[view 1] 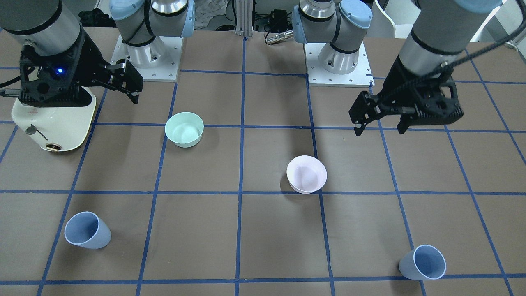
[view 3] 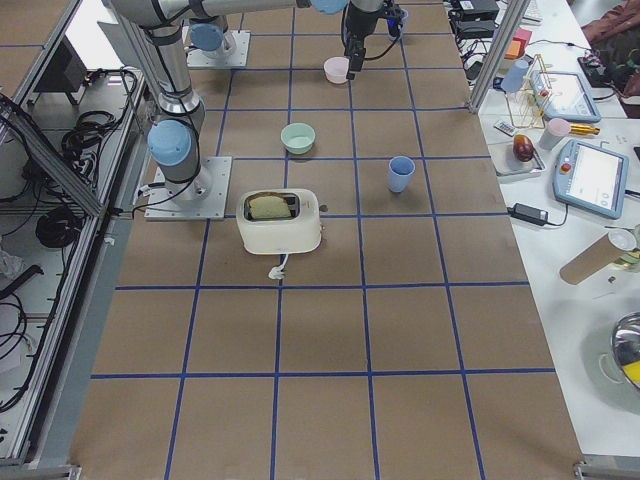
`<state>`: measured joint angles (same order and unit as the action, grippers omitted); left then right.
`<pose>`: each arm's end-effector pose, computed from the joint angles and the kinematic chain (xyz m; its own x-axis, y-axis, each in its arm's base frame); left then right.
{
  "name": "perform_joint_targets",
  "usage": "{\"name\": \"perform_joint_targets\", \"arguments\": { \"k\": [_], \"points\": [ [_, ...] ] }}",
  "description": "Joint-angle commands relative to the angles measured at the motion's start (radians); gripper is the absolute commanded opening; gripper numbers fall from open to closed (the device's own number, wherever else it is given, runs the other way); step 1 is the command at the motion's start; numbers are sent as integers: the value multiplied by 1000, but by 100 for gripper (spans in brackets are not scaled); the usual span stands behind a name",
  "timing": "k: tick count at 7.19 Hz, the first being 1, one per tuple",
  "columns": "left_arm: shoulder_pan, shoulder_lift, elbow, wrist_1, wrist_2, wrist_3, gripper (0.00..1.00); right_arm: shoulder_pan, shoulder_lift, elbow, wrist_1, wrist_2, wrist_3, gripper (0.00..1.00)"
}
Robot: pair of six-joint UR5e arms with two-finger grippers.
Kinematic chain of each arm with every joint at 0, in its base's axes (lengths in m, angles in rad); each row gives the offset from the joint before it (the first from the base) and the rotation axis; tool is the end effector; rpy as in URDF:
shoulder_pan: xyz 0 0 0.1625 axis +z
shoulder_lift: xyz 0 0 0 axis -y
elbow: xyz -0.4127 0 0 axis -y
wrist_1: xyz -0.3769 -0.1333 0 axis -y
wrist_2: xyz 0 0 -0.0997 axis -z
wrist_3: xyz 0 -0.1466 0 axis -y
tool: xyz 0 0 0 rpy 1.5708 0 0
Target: Stack blue cups with both arms
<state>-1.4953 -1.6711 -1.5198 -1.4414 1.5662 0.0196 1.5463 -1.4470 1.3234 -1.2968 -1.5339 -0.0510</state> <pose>-0.0937 -0.5375 0.4164 -0.9985 -0.0556 0.0030 -0.0556 0.9952 -0.0801 0.1264 -0.5049 0.4587 -0.9988 -0.0204 -0.0441 -0.0267 0.9887 0.1478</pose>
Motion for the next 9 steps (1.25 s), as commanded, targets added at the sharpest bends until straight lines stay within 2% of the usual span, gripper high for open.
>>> {"name": "perform_joint_targets", "arguments": {
  "k": [1, 2, 3, 4, 6, 9],
  "points": [
    [9, -207, 21, 262, 12, 100, 100, 0, -1, 0, 2, 1, -1, 100],
    [41, -295, 64, 323, 12, 174, 100, -2, -1, 0, 2, 0, -3, 100],
    [76, -387, 114, 326, 18, 339, 100, 0, -1, 0, 1, 1, -3, 100],
    [81, -432, 133, 329, 116, 477, 100, -2, -1, 0, 2, 1, -6, 100],
    [82, -493, 136, 473, 140, 726, 100, -3, -1, 0, -1, 1, -6, 100],
    [130, -535, 127, 487, 144, 761, 100, -2, -1, -1, -2, 1, -6, 100]
  ]
}}
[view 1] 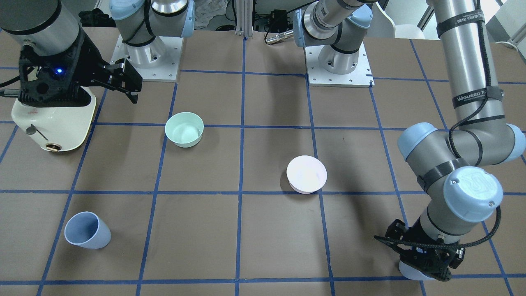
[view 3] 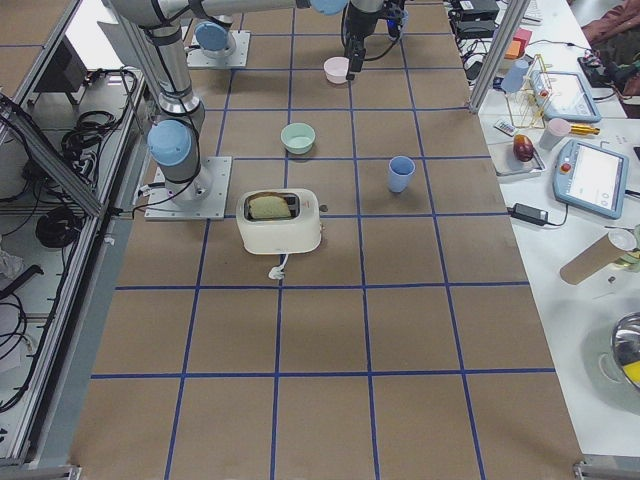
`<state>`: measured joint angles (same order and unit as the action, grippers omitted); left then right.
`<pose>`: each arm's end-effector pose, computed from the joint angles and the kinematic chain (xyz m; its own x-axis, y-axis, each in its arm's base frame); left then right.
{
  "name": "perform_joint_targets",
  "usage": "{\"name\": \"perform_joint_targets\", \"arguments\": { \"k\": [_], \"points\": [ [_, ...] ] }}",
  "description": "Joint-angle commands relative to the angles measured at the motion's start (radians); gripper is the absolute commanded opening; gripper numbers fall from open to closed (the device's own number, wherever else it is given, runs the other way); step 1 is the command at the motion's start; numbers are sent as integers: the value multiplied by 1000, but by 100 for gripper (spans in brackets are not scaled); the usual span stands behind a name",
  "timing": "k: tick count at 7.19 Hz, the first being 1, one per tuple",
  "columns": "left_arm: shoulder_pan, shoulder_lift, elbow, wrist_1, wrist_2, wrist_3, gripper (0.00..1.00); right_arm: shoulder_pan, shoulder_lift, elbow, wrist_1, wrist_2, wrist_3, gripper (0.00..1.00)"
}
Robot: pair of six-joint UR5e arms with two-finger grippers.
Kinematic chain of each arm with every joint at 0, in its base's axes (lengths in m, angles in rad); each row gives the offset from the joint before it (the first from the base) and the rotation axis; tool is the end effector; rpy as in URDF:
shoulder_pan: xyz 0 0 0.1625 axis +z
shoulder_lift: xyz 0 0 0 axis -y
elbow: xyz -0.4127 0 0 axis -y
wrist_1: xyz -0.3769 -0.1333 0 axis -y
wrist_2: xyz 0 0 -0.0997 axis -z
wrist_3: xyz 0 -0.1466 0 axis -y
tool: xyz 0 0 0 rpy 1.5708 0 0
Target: Stack blue cups with both arms
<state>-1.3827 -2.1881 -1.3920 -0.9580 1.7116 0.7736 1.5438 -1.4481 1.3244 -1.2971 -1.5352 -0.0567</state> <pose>0.0208 -0.7122 0.2133 -0.8212 0.5264 -0.2200 0.5447 0.8382 -0.0275 0.1249 -0.5048 0.4588 -0.9988 -0.0238 -0.0436 -0.0300 0.9887 0.1472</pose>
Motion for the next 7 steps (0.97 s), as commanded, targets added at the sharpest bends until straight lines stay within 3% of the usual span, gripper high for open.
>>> {"name": "perform_joint_targets", "arguments": {
  "k": [1, 2, 3, 7],
  "points": [
    [17, -19, -1, 5, 0, 9, 58, -1, 0, -4, -4, 4, 0, 100],
    [16, -19, -1, 7, 0, 9, 10, -5, 0, -4, -5, 4, 0, 100],
    [16, -19, -2, 7, 0, 9, 0, 1, 0, -5, -5, 4, 0, 100],
    [-42, 46, 11, -17, 8, 4, 0, -5, 0, -14, -10, 9, 2, 100]
  ]
}}
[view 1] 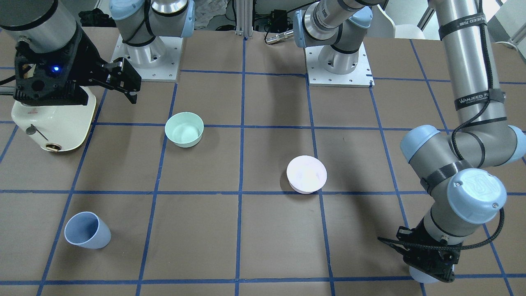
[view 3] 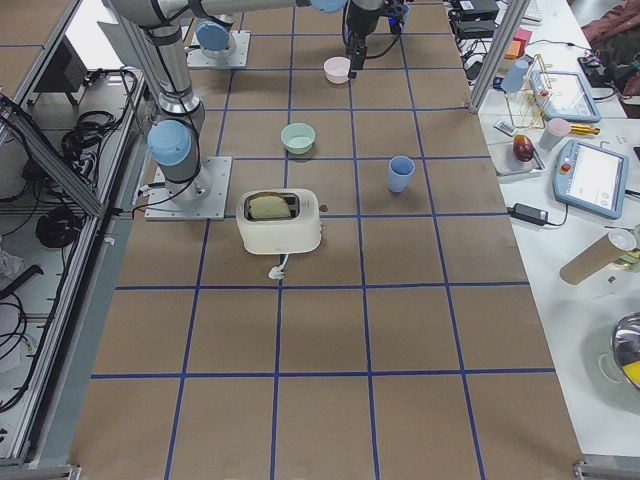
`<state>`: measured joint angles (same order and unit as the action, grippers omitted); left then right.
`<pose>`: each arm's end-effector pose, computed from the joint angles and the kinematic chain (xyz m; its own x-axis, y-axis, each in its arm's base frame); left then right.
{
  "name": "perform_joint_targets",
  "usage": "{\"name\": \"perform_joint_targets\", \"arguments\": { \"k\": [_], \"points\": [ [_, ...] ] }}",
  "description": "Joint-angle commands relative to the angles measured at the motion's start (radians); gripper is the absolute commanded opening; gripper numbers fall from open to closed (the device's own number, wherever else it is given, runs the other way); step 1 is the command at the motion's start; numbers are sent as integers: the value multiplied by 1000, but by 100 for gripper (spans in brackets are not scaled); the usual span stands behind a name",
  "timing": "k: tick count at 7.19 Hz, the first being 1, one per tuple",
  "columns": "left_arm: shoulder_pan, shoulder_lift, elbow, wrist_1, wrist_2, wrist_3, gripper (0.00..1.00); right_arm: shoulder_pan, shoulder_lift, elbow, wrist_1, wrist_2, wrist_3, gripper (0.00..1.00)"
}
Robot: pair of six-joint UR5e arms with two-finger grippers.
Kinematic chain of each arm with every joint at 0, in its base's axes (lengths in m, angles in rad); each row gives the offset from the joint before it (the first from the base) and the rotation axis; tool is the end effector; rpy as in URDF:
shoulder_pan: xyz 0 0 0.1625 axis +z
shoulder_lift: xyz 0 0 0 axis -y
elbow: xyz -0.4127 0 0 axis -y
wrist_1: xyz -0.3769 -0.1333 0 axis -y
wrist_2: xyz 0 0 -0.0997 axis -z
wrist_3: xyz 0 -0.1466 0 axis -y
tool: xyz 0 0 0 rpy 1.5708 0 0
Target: Stack blue cups with both arms
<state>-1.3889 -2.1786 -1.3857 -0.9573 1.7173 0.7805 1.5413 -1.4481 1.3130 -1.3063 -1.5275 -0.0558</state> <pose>0.0174 -0.7134 0.2232 -0.8128 0.5330 -0.2353 0.5549 0.8312 -0.0339 0.1247 -0.5078 0.4648 -0.9985 -0.0203 -0.0501 -0.0265 0.9916 0.1264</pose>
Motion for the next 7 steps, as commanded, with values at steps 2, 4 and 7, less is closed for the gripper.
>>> {"name": "perform_joint_targets", "arguments": {
  "k": [2, 4, 7],
  "points": [
    [-151, 109, -12, -136, -8, -274, 0, -6, 2, 2, 1, 0, -1, 100],
    [-301, 123, -18, -193, -72, -773, 0, -7, 2, 0, 1, -6, -1, 100],
    [-502, 93, -21, -204, -125, -970, 0, -10, 0, 0, 8, -17, 4, 100]
  ]
}}
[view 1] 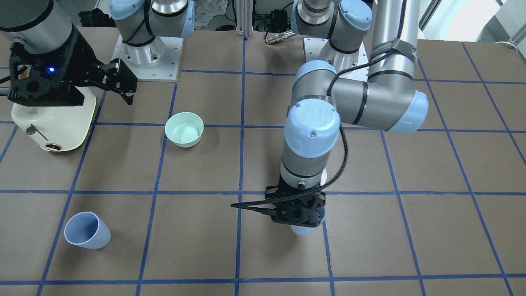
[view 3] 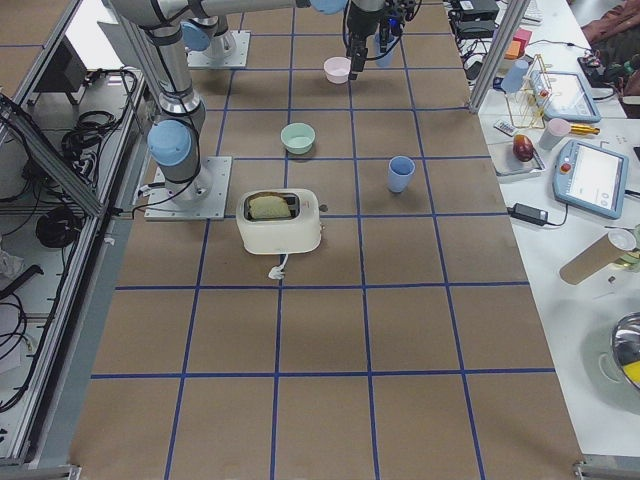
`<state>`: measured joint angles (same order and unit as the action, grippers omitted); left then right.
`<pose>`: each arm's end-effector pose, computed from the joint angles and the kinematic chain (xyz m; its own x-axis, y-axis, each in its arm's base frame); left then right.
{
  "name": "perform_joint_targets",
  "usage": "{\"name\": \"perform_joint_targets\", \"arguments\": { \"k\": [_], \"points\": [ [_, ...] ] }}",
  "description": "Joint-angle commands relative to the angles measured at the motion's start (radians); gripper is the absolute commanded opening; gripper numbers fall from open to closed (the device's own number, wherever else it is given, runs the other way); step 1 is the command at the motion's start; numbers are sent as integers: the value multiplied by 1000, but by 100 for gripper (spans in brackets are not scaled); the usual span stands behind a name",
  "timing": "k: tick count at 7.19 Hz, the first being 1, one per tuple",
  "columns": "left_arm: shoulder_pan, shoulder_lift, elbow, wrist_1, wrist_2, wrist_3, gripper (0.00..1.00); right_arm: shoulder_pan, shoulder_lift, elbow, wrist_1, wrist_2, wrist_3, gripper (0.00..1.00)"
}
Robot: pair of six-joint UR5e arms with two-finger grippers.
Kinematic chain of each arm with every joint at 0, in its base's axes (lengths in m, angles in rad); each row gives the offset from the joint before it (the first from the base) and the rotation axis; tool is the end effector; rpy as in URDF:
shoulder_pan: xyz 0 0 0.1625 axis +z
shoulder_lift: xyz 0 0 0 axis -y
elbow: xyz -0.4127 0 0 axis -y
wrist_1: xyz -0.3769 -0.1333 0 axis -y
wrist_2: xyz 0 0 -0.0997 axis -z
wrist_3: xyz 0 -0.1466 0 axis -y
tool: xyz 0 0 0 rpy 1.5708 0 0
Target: Stack blue cups with both arms
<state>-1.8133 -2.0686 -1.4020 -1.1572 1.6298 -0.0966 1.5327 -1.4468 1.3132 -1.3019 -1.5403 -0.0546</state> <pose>-0.2808 -0.6161 0.2659 -0.9888 0.1405 -0.0503 0.1446 0.9854 -0.0898 0.1185 -0.5085 0.4636 -0.9992 -0.0119 -0.0375 -0.0168 0.9910 0.1330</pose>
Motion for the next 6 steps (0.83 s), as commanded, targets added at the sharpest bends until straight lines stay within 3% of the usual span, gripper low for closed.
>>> {"name": "perform_joint_targets", "arguments": {
  "k": [1, 3, 5, 6],
  "points": [
    [-102, -25, -23, -4, -51, -171, 0, -2, -7, 1, 7, -6, 2, 100],
    [-129, -28, -49, -2, -164, -352, 0, -2, -9, 3, 6, -7, 18, 100],
    [-156, -37, -51, 1, -169, -377, 0, -26, -4, 11, 12, -12, 6, 100],
    [-156, -48, -54, -2, -157, -377, 47, -41, 5, 12, 3, -9, 6, 100]
  ]
}}
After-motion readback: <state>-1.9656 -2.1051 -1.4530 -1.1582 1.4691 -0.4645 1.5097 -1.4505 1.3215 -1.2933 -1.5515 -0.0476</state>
